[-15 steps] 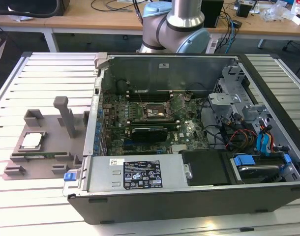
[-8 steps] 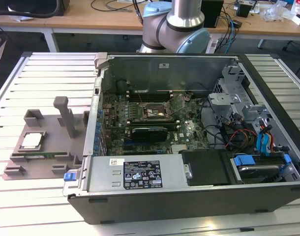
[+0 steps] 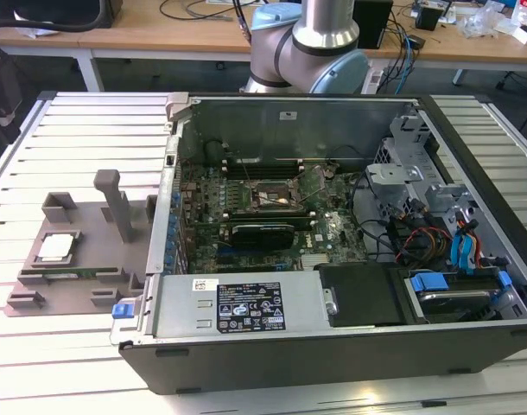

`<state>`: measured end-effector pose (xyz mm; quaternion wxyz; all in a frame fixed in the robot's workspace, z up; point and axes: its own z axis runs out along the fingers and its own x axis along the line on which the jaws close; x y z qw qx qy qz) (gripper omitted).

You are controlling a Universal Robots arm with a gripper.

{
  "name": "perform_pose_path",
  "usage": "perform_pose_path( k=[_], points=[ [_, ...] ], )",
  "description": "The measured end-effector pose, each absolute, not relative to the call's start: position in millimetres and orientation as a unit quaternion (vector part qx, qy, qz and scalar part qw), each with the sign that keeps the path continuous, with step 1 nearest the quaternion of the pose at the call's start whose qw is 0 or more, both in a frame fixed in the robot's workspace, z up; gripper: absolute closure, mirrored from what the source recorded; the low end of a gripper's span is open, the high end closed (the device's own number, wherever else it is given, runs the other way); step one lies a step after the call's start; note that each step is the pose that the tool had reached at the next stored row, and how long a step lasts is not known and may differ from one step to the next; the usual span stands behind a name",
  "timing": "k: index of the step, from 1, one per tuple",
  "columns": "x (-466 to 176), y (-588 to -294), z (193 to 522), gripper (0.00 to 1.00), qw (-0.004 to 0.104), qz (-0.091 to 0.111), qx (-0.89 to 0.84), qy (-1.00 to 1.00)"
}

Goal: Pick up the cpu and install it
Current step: 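Pick up the cpu and move it towards the insertion slot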

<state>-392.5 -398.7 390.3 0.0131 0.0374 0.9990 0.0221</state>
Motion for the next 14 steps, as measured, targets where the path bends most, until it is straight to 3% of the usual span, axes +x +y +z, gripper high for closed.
perform_pose_path(
  k=[2,4,5,6,14],
  points=[
    [-392.6,-398.7,390.2,0.34,0.013,0.022,0.037,0.999],
    [-392.5,-398.7,390.0,0.34,0.013,0.021,0.037,0.999],
    [-392.6,-398.3,390.2,0.34,0.014,0.005,0.037,0.999],
    [-392.5,-398.3,390.1,0.34,0.014,0.002,0.037,0.999],
    [-392.5,-398.1,389.3,0.34,0.014,0.003,0.003,1.000]
  ],
)
